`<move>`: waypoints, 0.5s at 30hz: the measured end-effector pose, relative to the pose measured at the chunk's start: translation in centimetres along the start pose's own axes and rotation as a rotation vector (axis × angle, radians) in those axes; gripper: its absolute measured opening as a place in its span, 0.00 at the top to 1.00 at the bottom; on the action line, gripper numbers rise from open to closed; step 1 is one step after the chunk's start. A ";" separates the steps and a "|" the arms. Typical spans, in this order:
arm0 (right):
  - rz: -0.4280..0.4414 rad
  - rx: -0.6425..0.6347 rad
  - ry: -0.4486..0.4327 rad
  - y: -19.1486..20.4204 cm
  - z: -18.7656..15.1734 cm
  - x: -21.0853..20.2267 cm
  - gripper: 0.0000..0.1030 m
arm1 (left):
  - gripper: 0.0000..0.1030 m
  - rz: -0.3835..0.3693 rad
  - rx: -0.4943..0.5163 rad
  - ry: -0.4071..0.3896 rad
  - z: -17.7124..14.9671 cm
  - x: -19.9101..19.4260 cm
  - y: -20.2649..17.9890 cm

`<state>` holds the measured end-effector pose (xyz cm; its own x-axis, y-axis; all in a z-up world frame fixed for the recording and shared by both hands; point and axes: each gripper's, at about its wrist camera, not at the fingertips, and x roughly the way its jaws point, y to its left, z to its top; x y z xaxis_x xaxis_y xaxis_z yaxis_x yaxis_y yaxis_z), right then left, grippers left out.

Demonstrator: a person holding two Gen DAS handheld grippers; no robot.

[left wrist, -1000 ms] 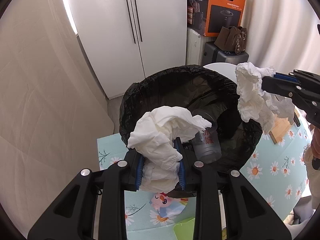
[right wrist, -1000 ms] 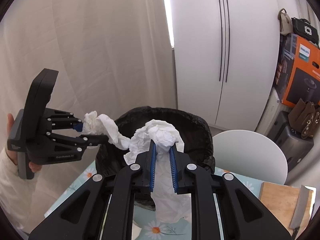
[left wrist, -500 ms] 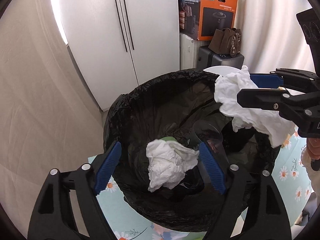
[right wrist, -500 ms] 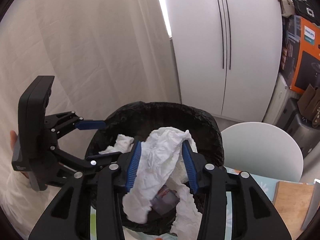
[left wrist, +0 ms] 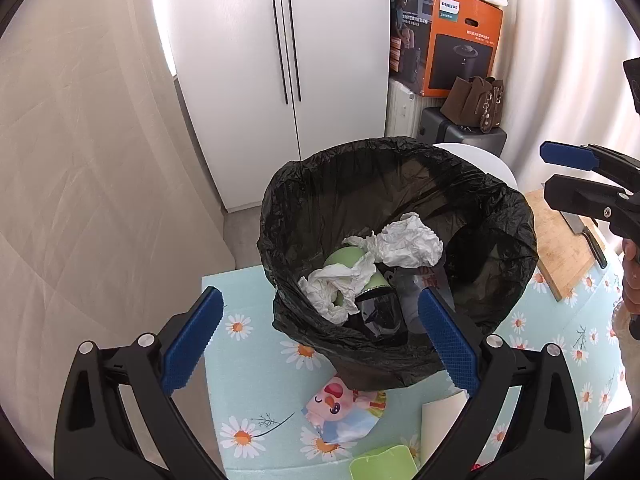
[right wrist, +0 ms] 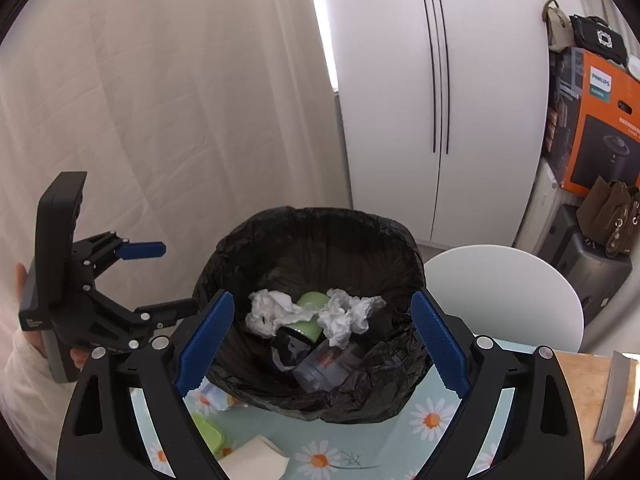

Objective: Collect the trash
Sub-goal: 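Withdraw both open tools toward the white paper cup and green scoop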

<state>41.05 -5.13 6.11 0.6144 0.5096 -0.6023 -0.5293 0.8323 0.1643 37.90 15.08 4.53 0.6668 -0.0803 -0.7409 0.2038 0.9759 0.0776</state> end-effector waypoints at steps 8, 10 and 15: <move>0.000 -0.002 0.008 0.9 -1.9 -2.2 0.14 | 0.06 0.032 -0.025 0.039 -3.1 -2.6 -0.3; 0.002 -0.009 0.014 1.3 -2.3 -2.6 0.14 | 0.06 0.037 -0.039 0.047 -3.8 -3.3 -0.4; 0.001 -0.025 0.026 2.0 -3.3 -3.6 0.14 | 0.06 0.054 -0.077 0.062 -5.6 -4.5 -0.4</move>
<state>35.83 -5.99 6.01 0.5989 0.5044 -0.6220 -0.5443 0.8261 0.1458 30.76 16.15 4.08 0.6288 -0.0172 -0.7774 0.1121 0.9913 0.0687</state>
